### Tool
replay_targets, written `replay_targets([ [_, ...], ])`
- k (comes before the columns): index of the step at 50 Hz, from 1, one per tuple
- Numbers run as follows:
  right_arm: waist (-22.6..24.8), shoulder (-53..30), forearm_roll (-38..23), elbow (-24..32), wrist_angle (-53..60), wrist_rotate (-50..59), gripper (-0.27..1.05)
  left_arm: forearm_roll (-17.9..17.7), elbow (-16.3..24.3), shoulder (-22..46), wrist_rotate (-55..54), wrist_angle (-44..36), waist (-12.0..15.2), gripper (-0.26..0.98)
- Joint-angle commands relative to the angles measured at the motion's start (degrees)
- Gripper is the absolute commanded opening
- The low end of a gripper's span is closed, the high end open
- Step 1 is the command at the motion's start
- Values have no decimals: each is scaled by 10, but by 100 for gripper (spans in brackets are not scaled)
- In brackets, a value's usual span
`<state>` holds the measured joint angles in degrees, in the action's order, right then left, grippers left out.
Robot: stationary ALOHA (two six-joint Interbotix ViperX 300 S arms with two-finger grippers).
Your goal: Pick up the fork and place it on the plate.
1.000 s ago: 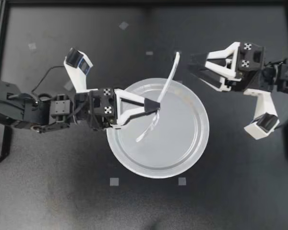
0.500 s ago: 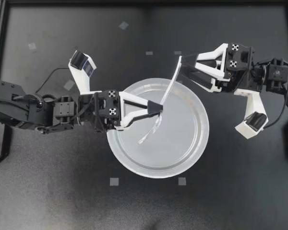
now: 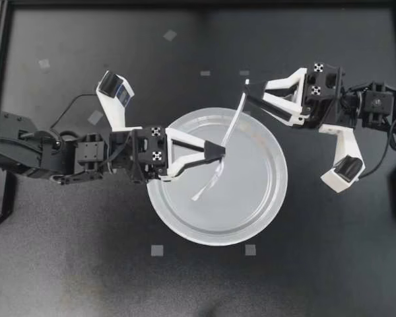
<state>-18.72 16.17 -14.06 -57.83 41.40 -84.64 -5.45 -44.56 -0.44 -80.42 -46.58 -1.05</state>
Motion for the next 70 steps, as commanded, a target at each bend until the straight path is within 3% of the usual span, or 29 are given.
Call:
replay_targets([
  [1,4,-2,3,12,5,1,14,3,13,-7,2,-2,-1,9],
  [7,4,-6,3,12,5,2,6,3,11,-8,2,-2,-1,9],
  [16,4,-4,3,11,4,2,6,3,7,-12,19,-3,-1,14],
  [21,4,-3,3,10,3,3,6,4,8,-13,51,-3,-1,31],
  [27,4,-4,3,10,3,2,6,4,11,-13,68,2,-1,71],
  [31,4,-3,3,10,2,3,6,4,11,-11,69,3,0,88],
  [41,4,-4,3,7,2,11,6,5,4,-26,139,-6,14,85],
  [49,4,33,69,-6,-29,129,6,14,-47,-102,382,39,33,85],
  [54,4,80,153,-11,-188,240,6,17,-72,-181,590,146,32,85],
  [60,-4,97,178,-12,-415,268,6,15,-69,-236,690,270,32,85],
  [64,-11,91,190,-16,-534,291,6,15,-70,-247,700,275,32,85],
  [70,-24,73,192,-19,-610,357,6,16,-83,-240,702,250,29,84],
])
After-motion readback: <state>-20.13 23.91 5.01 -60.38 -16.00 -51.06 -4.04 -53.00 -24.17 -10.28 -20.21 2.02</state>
